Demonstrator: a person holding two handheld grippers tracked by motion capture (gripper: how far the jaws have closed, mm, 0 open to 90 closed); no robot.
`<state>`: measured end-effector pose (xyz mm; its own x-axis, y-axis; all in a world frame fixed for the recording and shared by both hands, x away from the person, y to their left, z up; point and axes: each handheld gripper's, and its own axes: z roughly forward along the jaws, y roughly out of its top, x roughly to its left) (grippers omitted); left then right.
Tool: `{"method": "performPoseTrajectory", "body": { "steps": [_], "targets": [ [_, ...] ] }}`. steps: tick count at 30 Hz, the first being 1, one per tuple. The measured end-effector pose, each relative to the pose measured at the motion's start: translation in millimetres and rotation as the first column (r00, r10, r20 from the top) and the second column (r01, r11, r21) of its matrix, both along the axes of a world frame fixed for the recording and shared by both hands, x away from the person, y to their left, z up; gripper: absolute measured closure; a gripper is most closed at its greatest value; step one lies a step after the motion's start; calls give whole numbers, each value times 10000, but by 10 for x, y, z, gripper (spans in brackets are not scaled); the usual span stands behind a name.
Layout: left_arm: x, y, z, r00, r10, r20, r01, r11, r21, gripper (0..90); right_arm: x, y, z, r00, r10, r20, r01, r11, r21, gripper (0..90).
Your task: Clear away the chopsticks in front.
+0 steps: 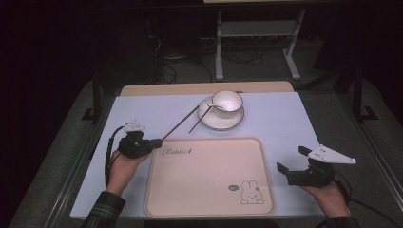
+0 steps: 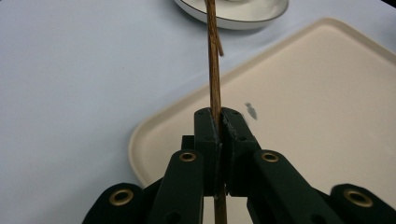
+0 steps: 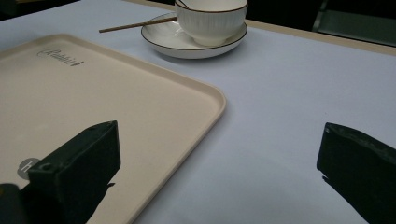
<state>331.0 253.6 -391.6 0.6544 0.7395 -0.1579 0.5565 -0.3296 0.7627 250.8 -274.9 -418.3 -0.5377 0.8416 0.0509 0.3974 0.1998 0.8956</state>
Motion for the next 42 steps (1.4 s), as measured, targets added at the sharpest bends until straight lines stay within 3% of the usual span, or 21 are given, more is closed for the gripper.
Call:
{"method": "performPoseTrajectory", "body": {
  "steps": [6, 9, 15, 23, 31, 33, 35, 37, 42],
  "targets": [
    [-246, 20, -15, 9994, -350, 59, 350, 9994, 24, 851, 0, 12, 1, 10000, 11, 10, -11, 10000, -64, 0],
    [-387, -1, -67, 9978, -643, -168, 643, 9979, -1, 851, -1, 9, 1, 10000, -13, 14, 13, 10000, -67, 0],
    [-488, -82, -146, 9927, -1070, -553, 1079, 9941, 136, 850, 0, 5, -1, 10000, -21, -5, 21, 10000, -87, 0],
    [-481, -202, -262, 9840, -1390, -1114, 1474, 9865, 708, 850, 2, 4, -4, 10000, -22, -26, 22, 9999, -116, 0],
    [-449, -236, -362, 9822, -1340, -1318, 1515, 9794, 1335, 847, 2, 5, -3, 10000, -13, -17, 13, 9999, -120, 0],
    [-444, -247, -381, 9815, -1299, -1403, 1481, 9807, 1277, 846, 2, 5, -3, 10000, -13, -17, 13, 9999, -121, 0],
    [-438, -288, -418, 9788, -1348, -1540, 1601, 9731, 1658, 844, 3, 6, -3, 10000, -3, -19, 3, 9999, -120, 0],
    [-440, -298, -425, 9785, -1377, -1537, 1639, 9711, 1734, 839, 2, 6, -2, 10000, -6, -18, 5, 9999, -122, 0],
    [-437, -291, -429, 9789, -1312, -1569, 1566, 9743, 1621, 809, 4, 6, -3, 10000, 5, -16, -5, 9999, -133, 0]
  ]
}}
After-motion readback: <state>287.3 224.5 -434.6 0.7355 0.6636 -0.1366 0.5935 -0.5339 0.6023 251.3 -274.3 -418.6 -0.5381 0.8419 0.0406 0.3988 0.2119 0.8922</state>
